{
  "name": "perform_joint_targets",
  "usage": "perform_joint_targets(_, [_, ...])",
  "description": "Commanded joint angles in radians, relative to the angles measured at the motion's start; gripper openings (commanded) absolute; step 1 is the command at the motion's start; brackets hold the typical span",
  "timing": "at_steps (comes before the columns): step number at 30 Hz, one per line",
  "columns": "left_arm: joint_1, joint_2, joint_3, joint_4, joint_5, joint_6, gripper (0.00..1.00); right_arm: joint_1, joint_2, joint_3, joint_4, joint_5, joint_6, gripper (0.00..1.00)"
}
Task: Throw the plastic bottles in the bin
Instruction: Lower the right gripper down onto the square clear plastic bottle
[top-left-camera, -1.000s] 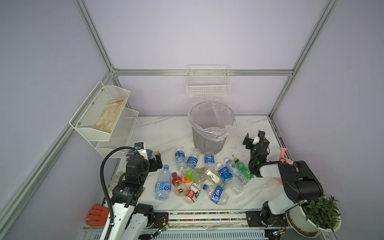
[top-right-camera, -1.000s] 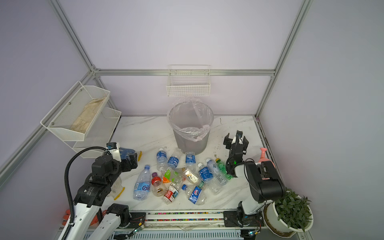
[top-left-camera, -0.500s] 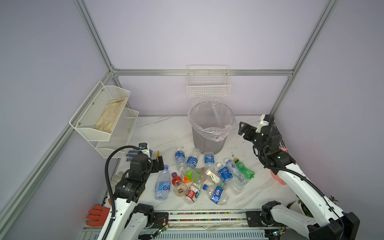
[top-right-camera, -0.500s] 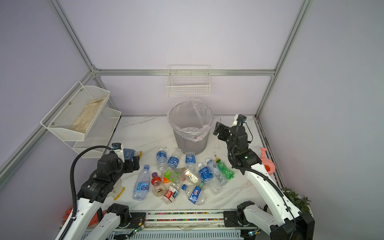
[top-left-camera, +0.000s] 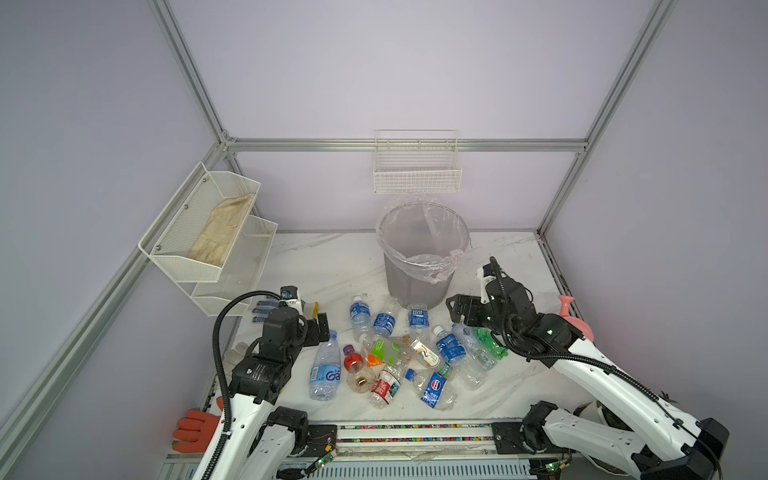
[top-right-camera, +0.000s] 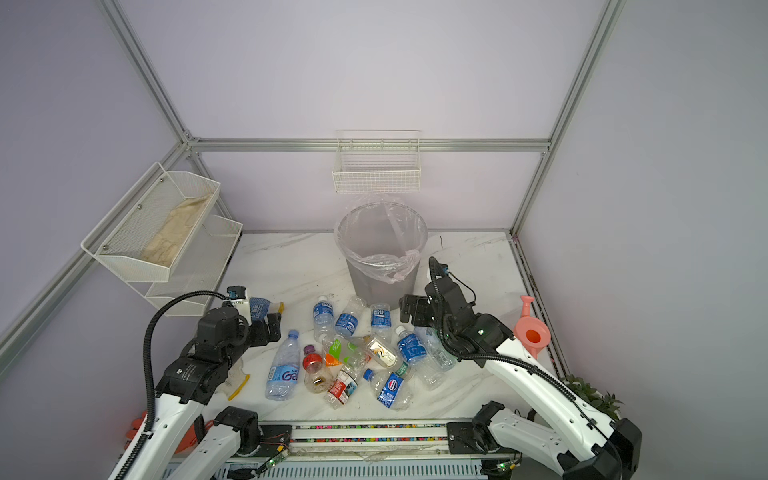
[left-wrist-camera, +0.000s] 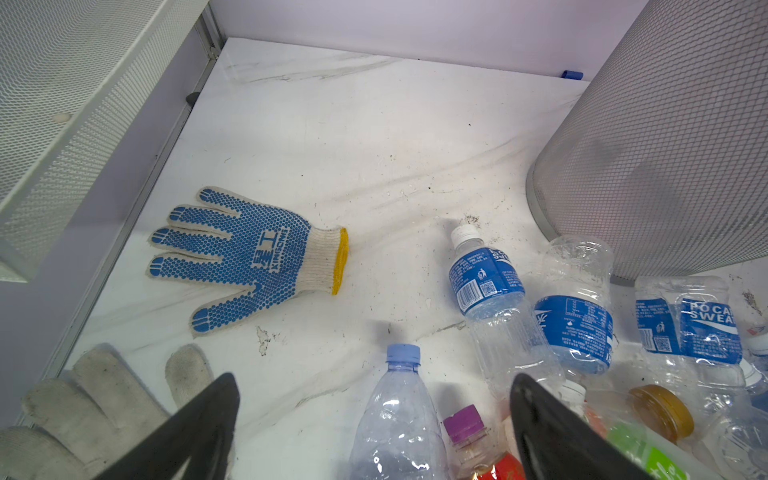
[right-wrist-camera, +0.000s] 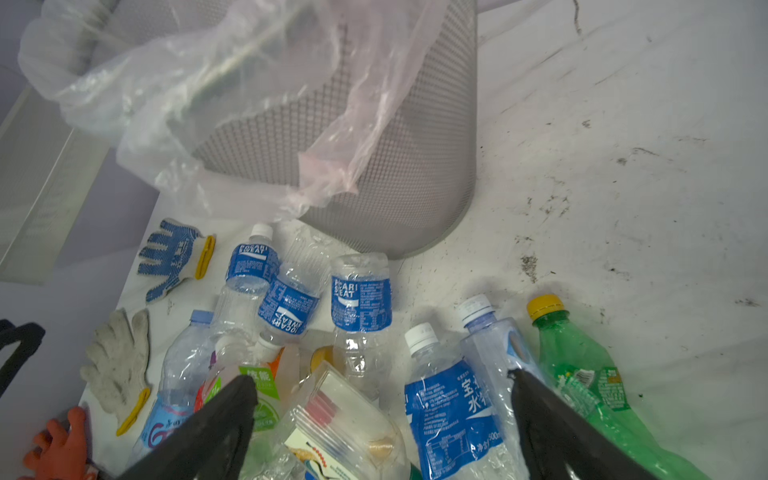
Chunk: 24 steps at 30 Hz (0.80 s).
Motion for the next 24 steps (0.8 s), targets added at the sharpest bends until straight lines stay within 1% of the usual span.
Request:
perform_joint_targets(1, [-0.007, -0.010, 0.015, 0.003, -0.003, -0.018, 1.00, 0.077, 0.048, -0.006, -0.048, 0.035, -0.006, 0.95])
perform_joint_targets(3, [-0.008, -0.010, 0.014, 0.004, -0.001, -0.016, 1.00, 0.103, 0.069, -0.019, -0.037, 0.022, -0.012, 0.94])
perform_joint_targets(6, [-0.011, -0.011, 0.015, 0.004, -0.001, -0.017, 1.00, 0.134, 0.094, -0.045, -0.008, -0.021, -0.021, 0.90])
perform_joint_targets(9, [-0.014, -0.015, 0.012, 0.006, -0.004, -0.017, 1.00, 0.171, 0.117, -0.054, -0.002, -0.019, -0.020, 0.88])
perform_joint_targets(12, [-0.016, -0.017, 0.011, 0.007, -0.007, -0.015, 1.00, 0.196, 0.131, -0.064, 0.002, -0.002, -0.019, 0.88])
perform_joint_targets(24, [-0.025, -0.032, 0.005, 0.014, -0.014, -0.013, 1.00, 0.266, 0.190, -0.077, 0.014, 0.001, -0.034, 0.91])
